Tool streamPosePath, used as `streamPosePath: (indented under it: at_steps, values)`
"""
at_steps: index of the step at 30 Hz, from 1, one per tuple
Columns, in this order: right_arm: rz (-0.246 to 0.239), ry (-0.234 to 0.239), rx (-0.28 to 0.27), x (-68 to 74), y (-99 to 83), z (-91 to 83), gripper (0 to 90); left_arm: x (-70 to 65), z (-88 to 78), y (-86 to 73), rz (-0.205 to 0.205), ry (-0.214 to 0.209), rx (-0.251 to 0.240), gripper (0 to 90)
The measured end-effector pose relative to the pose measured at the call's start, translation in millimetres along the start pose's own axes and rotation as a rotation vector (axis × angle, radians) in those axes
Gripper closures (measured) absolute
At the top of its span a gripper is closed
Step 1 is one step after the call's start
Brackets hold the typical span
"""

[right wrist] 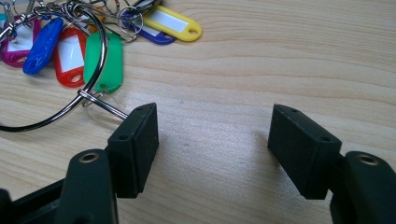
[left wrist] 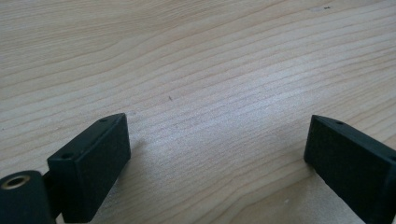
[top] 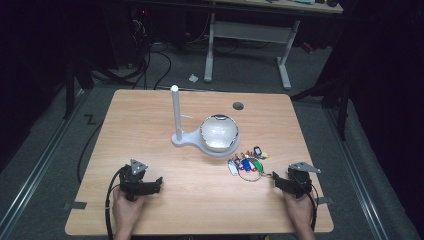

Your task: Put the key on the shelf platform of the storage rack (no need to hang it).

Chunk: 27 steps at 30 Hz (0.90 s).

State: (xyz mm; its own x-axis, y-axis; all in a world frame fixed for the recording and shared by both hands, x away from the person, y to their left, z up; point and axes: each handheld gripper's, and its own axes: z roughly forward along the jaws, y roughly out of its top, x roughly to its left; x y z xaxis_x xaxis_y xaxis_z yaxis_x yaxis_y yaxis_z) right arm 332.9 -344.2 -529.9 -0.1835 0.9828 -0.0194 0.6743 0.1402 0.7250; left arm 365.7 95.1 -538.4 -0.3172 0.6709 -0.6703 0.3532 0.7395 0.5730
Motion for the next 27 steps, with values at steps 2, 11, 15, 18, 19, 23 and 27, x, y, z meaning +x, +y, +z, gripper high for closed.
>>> streamPosePath:
  at_steps: [2,11,15,18,19,23,27]
  values:
    - [0.000,0.001,-0.001,0.0,0.0,0.1,33.8,-0.1,0.0,0.0,-0.002,0.001,0.000,7.3]
    - [-0.003,0.010,-0.002,-0.1,0.0,-0.3,36.0,-0.2,0.0,0.0,-0.003,0.001,0.000,7.3]
    - [-0.003,0.009,0.004,-0.4,0.7,-0.6,38.7,-0.2,0.0,0.0,-0.003,0.001,0.000,7.4]
    - [-0.009,0.005,0.004,0.1,1.0,-1.4,42.5,-0.2,0.0,0.0,-0.003,0.001,0.000,7.4]
    - [-0.012,0.011,0.004,1.1,0.8,-2.1,44.1,-0.3,0.0,0.0,-0.003,0.001,0.000,7.4]
    - [-0.023,0.029,-0.021,5.2,1.6,-9.4,47.0,-0.3,0.0,-0.1,-0.003,0.002,-0.001,7.5]
    - [-0.024,0.056,-0.038,9.4,4.1,-17.3,49.8,-0.3,0.0,-0.1,-0.003,0.001,-0.001,7.5]
